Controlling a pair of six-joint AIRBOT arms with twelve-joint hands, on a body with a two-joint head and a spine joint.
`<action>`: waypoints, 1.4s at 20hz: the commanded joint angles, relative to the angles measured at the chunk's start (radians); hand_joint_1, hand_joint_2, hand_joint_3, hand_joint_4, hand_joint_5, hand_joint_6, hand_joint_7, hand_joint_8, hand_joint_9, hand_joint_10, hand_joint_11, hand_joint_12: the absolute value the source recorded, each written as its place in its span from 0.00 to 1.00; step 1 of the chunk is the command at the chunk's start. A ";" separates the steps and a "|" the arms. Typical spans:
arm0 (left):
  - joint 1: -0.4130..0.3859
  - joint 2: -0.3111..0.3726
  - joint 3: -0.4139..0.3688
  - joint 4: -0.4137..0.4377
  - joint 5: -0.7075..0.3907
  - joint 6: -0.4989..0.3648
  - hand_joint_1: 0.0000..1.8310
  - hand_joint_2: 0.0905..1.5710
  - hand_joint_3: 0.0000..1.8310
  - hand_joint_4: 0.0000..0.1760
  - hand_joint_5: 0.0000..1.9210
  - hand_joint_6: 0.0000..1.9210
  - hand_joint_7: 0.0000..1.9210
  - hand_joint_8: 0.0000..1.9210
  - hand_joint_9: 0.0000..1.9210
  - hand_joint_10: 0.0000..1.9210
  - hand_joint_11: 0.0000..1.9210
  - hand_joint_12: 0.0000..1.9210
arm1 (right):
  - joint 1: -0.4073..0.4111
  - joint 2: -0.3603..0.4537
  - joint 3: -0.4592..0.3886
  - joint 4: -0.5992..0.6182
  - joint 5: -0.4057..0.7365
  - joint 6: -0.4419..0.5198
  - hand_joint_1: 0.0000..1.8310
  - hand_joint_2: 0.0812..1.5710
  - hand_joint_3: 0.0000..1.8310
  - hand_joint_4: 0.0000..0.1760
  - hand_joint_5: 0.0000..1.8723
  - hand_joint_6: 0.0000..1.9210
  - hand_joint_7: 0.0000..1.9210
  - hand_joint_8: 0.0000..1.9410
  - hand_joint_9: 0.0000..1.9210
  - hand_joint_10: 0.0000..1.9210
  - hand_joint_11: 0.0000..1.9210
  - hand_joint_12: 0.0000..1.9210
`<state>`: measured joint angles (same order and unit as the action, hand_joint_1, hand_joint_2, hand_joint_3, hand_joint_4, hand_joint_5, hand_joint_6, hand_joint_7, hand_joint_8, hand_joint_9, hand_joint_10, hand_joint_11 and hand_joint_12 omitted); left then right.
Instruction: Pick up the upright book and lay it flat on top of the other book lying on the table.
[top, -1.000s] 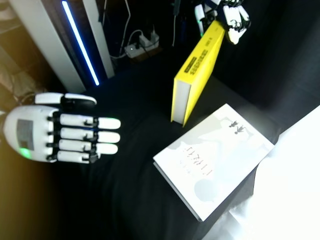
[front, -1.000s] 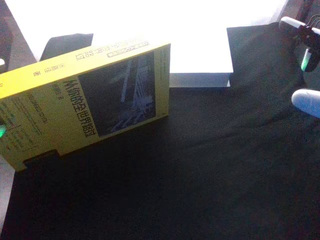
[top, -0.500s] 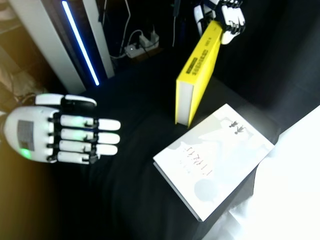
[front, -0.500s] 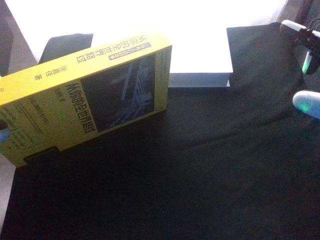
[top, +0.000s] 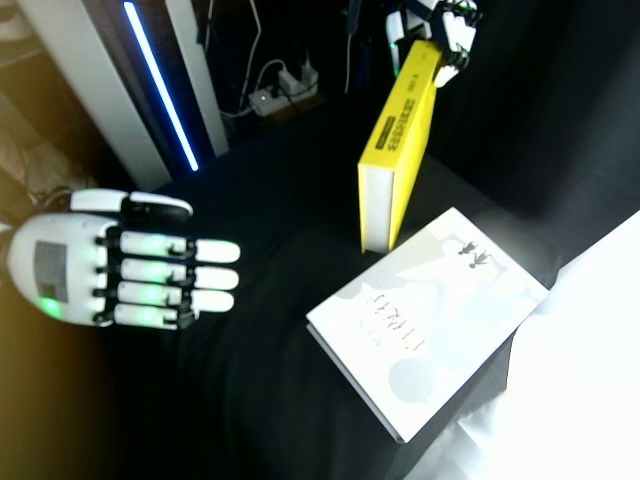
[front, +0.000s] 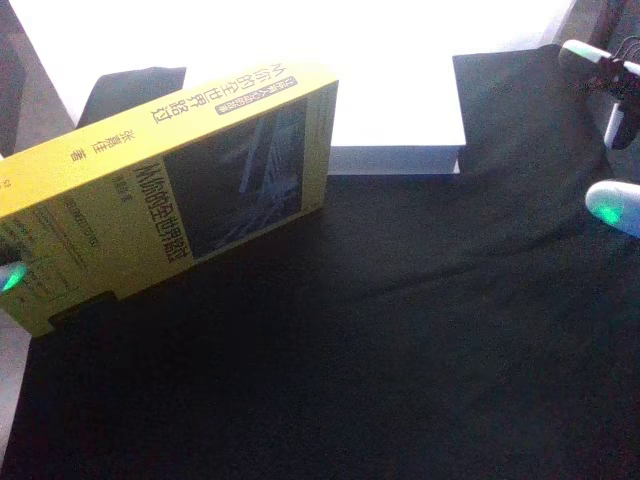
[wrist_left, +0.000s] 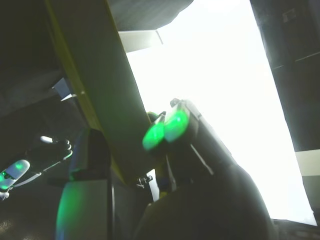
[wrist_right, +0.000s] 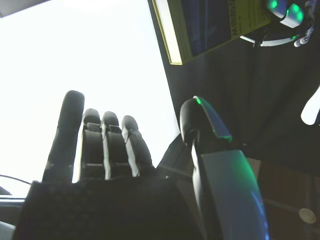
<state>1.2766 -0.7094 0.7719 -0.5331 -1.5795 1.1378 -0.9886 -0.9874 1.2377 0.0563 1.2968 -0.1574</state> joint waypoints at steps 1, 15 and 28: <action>-0.001 -0.011 0.004 -0.003 -0.059 0.018 0.79 0.73 0.00 0.00 0.60 1.00 0.72 1.00 0.77 1.00 0.80 1.00 | 0.006 0.002 -0.002 0.026 0.121 0.008 0.36 0.82 0.01 0.00 0.00 0.00 0.00 0.00 0.00 0.00 0.00 0.99; -0.087 0.017 0.003 0.105 -0.152 0.047 0.75 0.76 0.00 0.00 0.55 1.00 0.64 1.00 0.73 1.00 0.78 1.00 | 0.007 0.011 -0.001 0.026 0.121 0.008 0.36 0.83 0.00 0.00 0.00 0.00 0.00 0.00 0.00 0.00 0.00 0.68; -0.244 0.011 0.034 0.216 -0.152 0.060 0.74 0.77 0.00 0.00 0.53 1.00 0.64 1.00 0.73 1.00 0.81 1.00 | 0.062 0.029 0.017 -0.011 0.121 0.008 0.38 0.80 0.00 0.00 0.00 0.00 0.00 0.00 0.00 0.00 0.00 1.00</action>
<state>1.0409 -0.7025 0.8009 -0.3233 -1.5867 1.2018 -0.9306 -0.9649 1.2503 0.0147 1.2926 -0.1566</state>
